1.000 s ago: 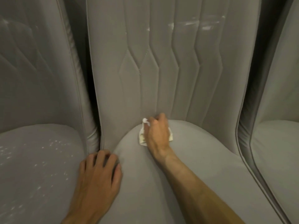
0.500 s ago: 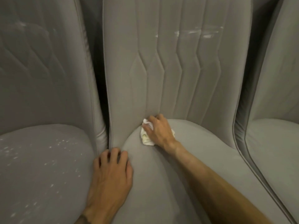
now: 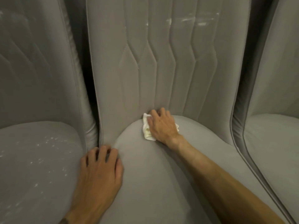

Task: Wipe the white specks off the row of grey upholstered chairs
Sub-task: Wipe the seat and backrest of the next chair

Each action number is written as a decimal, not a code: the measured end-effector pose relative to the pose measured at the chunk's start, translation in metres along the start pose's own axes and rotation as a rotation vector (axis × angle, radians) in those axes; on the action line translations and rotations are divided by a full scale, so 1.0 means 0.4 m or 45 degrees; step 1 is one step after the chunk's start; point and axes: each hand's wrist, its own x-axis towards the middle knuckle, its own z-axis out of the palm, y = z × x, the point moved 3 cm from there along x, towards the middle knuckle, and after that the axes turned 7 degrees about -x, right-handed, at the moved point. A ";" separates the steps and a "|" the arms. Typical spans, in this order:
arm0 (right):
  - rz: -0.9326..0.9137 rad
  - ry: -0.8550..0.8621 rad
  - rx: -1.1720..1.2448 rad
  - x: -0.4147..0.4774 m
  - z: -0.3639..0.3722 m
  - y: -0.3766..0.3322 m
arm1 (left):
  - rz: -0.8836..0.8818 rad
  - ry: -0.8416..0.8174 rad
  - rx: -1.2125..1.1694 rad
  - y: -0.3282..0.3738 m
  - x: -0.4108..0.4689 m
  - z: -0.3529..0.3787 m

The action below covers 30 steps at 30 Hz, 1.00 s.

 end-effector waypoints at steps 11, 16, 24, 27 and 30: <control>-0.045 -0.020 -0.012 -0.006 0.006 -0.023 | 0.010 -0.005 0.010 0.002 0.002 -0.002; 0.227 -0.034 -0.068 0.000 0.004 0.055 | -0.006 -0.019 0.010 -0.002 0.003 0.000; -0.123 0.002 0.172 -0.084 0.024 -0.218 | 0.010 -0.009 0.012 -0.012 0.000 0.019; -0.199 -0.029 0.124 -0.064 0.007 -0.168 | 0.029 0.013 0.012 -0.010 0.001 0.016; -0.084 -0.056 0.050 -0.036 -0.007 -0.069 | 0.036 0.030 0.022 -0.006 0.001 0.010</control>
